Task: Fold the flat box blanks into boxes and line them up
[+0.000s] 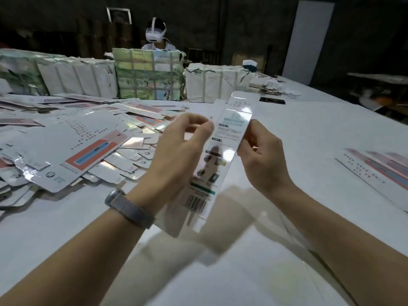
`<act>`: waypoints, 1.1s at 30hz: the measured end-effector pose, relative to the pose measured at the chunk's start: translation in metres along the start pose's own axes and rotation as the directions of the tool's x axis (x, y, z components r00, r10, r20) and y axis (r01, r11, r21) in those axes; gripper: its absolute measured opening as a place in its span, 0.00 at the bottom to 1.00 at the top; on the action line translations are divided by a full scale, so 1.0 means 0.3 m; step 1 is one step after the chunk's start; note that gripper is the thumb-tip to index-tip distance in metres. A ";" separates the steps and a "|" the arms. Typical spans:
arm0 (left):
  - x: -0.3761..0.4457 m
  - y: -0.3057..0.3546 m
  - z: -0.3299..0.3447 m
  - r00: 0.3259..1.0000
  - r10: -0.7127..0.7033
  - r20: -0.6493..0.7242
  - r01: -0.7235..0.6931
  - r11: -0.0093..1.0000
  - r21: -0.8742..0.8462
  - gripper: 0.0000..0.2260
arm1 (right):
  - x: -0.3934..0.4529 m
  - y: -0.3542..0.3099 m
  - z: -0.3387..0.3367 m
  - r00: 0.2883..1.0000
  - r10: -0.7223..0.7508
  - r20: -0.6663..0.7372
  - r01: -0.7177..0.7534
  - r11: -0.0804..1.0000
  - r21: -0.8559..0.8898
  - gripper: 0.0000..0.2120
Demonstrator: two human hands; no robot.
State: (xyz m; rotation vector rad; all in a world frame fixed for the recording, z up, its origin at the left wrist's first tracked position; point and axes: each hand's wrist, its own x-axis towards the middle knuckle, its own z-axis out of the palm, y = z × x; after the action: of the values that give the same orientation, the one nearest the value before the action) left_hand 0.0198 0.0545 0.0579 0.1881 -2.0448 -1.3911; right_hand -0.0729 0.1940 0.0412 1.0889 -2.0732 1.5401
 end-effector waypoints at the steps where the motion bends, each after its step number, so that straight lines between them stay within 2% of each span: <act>1: -0.012 -0.013 0.015 0.994 -0.086 0.060 0.089 0.995 -0.048 0.13 | 0.002 -0.008 -0.002 0.999 0.033 -0.024 -0.031 0.994 0.100 0.05; 3: -0.032 -0.034 0.042 0.965 -0.193 0.179 0.212 0.972 -0.097 0.29 | 0.008 -0.017 -0.006 0.995 0.095 -0.033 -0.082 0.955 0.284 0.02; 4: -0.039 -0.044 0.052 0.949 -0.219 0.229 0.243 0.966 -0.084 0.32 | 0.010 -0.017 -0.009 0.992 0.122 -0.018 -0.107 0.926 0.361 0.02; 6: -0.042 -0.053 0.063 0.901 -0.266 0.344 0.307 0.949 -0.070 0.29 | 0.010 -0.011 -0.016 0.988 0.146 0.038 -0.149 0.900 0.409 0.07; 7: -0.040 -0.050 0.064 0.863 -0.294 0.411 0.368 0.923 -0.114 0.27 | 0.008 -0.009 -0.018 0.988 0.143 0.065 -0.157 0.907 0.391 0.10; 9: -0.029 -0.049 0.059 0.774 -0.319 0.547 0.516 0.818 -0.254 0.27 | 0.001 -0.006 -0.018 0.987 0.117 0.113 -0.153 0.903 0.401 0.16; 11: -0.034 -0.048 0.045 0.728 -0.268 0.631 0.590 0.715 -0.376 0.24 | -0.001 -0.008 -0.015 0.986 0.106 0.129 -0.153 0.886 0.438 0.20; 13: -0.045 -0.045 0.037 0.724 -0.233 0.649 0.603 0.672 -0.430 0.27 | 0.003 -0.008 -0.018 0.994 0.087 0.068 -0.104 0.943 0.315 0.18; 16: -0.058 -0.044 0.038 0.791 -0.291 0.538 0.557 0.705 -0.438 0.27 | 0.013 0.003 -0.027 0.999 -0.021 -0.039 0.020 1.000 -0.024 0.11; 18: -0.056 -0.046 0.037 0.823 -0.334 0.459 0.535 0.727 -0.431 0.23 | 0.013 0.006 -0.033 0.998 -0.037 -0.042 0.032 0.993 -0.116 0.12; 21: -0.055 -0.047 0.039 0.824 -0.339 0.454 0.545 0.695 -0.470 0.22 | 0.012 0.003 -0.034 1.000 0.008 -0.030 -0.013 0.982 -0.187 0.15; 23: -0.055 -0.047 0.042 0.827 -0.291 0.481 0.530 0.689 -0.494 0.20 | 0.013 0.000 -0.029 0.999 0.051 -0.007 -0.051 0.988 -0.144 0.15; 25: -0.056 -0.044 0.043 0.832 -0.229 0.506 0.498 0.712 -0.496 0.20 | 0.021 -0.003 -0.029 0.990 0.140 0.031 -0.141 0.990 0.023 0.09; 27: -0.054 -0.047 0.044 0.799 -0.169 0.577 0.497 0.726 -0.475 0.19 | 0.038 -0.009 -0.045 0.962 0.265 0.073 -0.274 0.943 0.190 0.05; 28: -0.055 -0.046 0.043 0.771 -0.144 0.620 0.499 0.742 -0.448 0.18 | 0.048 -0.011 -0.059 0.947 0.305 0.100 -0.320 0.923 0.213 0.09; 30: -0.058 -0.044 0.036 0.732 -0.134 0.667 0.485 0.791 -0.373 0.18 | 0.064 -0.015 -0.087 0.923 0.338 0.181 -0.368 0.914 0.172 0.15; 33: -0.065 -0.038 0.025 0.706 -0.140 0.695 0.450 0.845 -0.287 0.20 | 0.076 -0.021 -0.121 0.890 0.345 0.298 -0.384 0.920 0.083 0.15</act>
State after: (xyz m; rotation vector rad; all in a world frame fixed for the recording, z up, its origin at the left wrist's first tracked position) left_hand 0.0279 0.0643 0.0379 -0.2076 -2.2094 -2.3645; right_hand -0.0892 0.2180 0.0735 1.0576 -2.5112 1.8192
